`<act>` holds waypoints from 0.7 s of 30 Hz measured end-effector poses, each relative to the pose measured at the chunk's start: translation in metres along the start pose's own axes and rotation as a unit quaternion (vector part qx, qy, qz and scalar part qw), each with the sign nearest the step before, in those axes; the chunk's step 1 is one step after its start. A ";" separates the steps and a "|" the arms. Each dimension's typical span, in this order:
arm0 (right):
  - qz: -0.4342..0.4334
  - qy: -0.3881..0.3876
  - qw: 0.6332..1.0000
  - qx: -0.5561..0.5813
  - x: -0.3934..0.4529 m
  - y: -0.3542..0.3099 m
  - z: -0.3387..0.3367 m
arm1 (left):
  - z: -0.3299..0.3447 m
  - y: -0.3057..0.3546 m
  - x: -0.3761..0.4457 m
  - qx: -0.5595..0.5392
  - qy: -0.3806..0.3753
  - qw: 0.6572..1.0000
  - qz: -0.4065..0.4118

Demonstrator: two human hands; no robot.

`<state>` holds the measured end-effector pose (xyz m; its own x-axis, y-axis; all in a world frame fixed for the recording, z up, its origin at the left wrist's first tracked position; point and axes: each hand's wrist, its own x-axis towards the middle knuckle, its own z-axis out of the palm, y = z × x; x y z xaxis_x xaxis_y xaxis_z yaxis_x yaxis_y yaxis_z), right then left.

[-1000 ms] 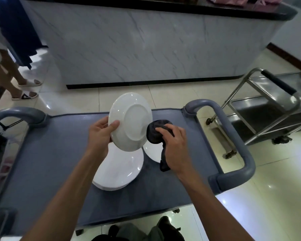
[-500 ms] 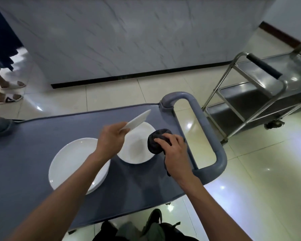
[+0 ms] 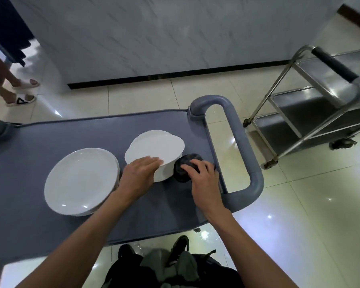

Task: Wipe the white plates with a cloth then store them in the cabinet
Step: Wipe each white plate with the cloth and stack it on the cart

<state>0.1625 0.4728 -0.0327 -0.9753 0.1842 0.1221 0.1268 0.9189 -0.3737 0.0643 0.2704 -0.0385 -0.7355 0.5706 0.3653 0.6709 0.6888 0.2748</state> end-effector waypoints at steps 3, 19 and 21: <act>0.002 -0.013 1.000 -0.001 -0.006 0.006 0.005 | 0.016 -0.001 -0.015 -0.011 0.009 1.000 -0.009; -0.001 -0.222 0.968 -0.119 -0.012 0.020 0.006 | 0.033 -0.005 -0.036 -0.012 -0.079 0.997 -0.009; -0.032 -0.260 0.954 -0.147 -0.009 0.023 0.002 | 0.033 -0.006 -0.037 -0.018 -0.083 0.996 -0.014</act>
<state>0.1743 0.4914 -0.0440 -0.9311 -0.0036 -0.3649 0.0340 0.9947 -0.0966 0.0839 0.2600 -0.0835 -0.7570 0.6198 0.2069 0.6513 0.6901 0.3157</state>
